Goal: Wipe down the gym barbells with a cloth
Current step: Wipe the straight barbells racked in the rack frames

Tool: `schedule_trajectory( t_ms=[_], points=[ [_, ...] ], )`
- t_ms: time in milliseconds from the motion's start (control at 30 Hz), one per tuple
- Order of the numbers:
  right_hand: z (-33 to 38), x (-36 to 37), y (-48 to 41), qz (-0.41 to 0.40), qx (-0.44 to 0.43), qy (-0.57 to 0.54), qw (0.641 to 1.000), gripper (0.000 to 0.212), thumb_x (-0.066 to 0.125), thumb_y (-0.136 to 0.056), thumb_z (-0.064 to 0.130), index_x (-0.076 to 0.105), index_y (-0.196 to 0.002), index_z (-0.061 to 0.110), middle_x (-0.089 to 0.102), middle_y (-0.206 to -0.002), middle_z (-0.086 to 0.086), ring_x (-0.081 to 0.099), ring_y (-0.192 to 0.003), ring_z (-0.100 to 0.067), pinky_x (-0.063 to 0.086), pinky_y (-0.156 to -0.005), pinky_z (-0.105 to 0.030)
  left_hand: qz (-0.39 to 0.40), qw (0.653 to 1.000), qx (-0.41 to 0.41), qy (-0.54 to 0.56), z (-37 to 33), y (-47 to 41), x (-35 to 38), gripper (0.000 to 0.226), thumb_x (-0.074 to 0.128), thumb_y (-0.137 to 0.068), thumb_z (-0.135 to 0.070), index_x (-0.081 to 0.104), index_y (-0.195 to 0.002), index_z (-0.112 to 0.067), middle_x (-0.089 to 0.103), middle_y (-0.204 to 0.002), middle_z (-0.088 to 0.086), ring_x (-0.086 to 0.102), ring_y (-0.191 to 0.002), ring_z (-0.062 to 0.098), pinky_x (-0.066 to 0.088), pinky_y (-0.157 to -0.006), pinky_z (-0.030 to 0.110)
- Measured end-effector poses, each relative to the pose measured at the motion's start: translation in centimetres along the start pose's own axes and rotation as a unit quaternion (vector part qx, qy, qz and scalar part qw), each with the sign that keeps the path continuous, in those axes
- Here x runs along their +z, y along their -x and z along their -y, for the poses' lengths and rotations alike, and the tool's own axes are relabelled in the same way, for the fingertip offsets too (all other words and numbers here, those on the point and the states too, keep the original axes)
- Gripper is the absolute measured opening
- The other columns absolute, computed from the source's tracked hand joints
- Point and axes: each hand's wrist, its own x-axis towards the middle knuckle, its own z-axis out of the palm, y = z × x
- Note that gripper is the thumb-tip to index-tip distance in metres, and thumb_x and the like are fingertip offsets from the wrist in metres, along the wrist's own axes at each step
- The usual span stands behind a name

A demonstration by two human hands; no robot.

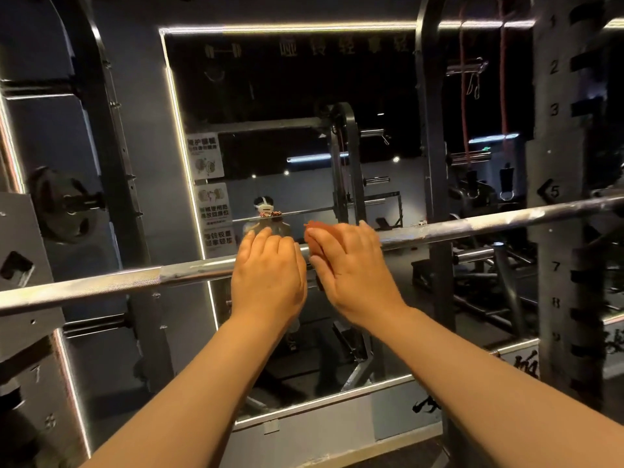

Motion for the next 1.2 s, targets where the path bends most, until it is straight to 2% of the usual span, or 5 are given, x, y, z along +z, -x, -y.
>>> schedule_trajectory(
  t_ms=[333, 533, 767, 1033, 1200],
  points=[
    [-3.0, -1.6, 0.1, -0.096, 0.159, 0.001, 0.983, 0.032, 0.030, -0.104, 0.037, 0.058, -0.118, 0.027, 0.054, -0.112, 0.004, 0.046, -0.114, -0.020, 0.020, -0.122, -0.052, -0.038, 0.999, -0.001, 0.007, -0.2, 0.0, 0.4, 0.048, 0.025, -0.102, -0.032, 0.069, -0.104, -0.012, 0.071, -0.111, 0.009, 0.061, -0.119, 0.030, 0.030, -0.121, 0.047],
    [-2.4, 0.1, 1.4, -0.042, -0.056, 0.019, 0.997, 0.049, 0.042, -0.104, 0.038, 0.043, -0.150, 0.019, 0.047, -0.139, -0.013, 0.038, -0.130, -0.030, 0.029, -0.120, -0.056, -0.059, 0.998, -0.015, 0.005, -0.3, 0.3, 0.7, 0.035, 0.036, -0.104, -0.028, 0.069, -0.102, -0.014, 0.071, -0.106, 0.007, 0.062, -0.115, 0.028, 0.032, -0.119, 0.046],
    [-1.6, -2.6, -3.6, 0.064, 0.003, 0.114, 0.991, 0.033, 0.030, -0.106, 0.038, 0.056, -0.112, 0.020, 0.061, -0.098, -0.002, 0.055, -0.082, -0.023, 0.036, -0.072, -0.038, -0.066, 0.997, -0.021, -0.022, -0.5, 0.0, 1.2, 0.034, 0.039, -0.103, -0.029, 0.070, -0.101, -0.014, 0.072, -0.106, 0.007, 0.065, -0.113, 0.028, 0.034, -0.119, 0.047],
    [-1.6, -0.6, -0.3, 0.029, -0.090, 0.023, 0.995, 0.048, 0.034, -0.103, 0.043, 0.045, -0.144, 0.020, 0.055, -0.131, -0.011, 0.054, -0.115, -0.030, 0.046, -0.102, -0.047, -0.086, 0.996, -0.027, -0.015, -0.5, 0.4, 1.3, 0.032, 0.039, -0.105, -0.028, 0.068, -0.102, -0.014, 0.071, -0.103, 0.007, 0.066, -0.108, 0.027, 0.035, -0.118, 0.047],
    [-6.8, -2.8, 0.2, -0.053, 0.018, 0.034, 0.998, 0.024, 0.038, -0.106, 0.031, 0.058, -0.118, 0.029, 0.056, -0.098, 0.006, 0.051, -0.092, -0.018, 0.043, -0.096, -0.043, -0.094, 0.995, -0.034, 0.006, -0.9, 0.5, 0.9, 0.042, 0.031, -0.104, -0.030, 0.069, -0.107, -0.013, 0.071, -0.103, 0.005, 0.065, -0.106, 0.026, 0.034, -0.119, 0.047]
  ],
)
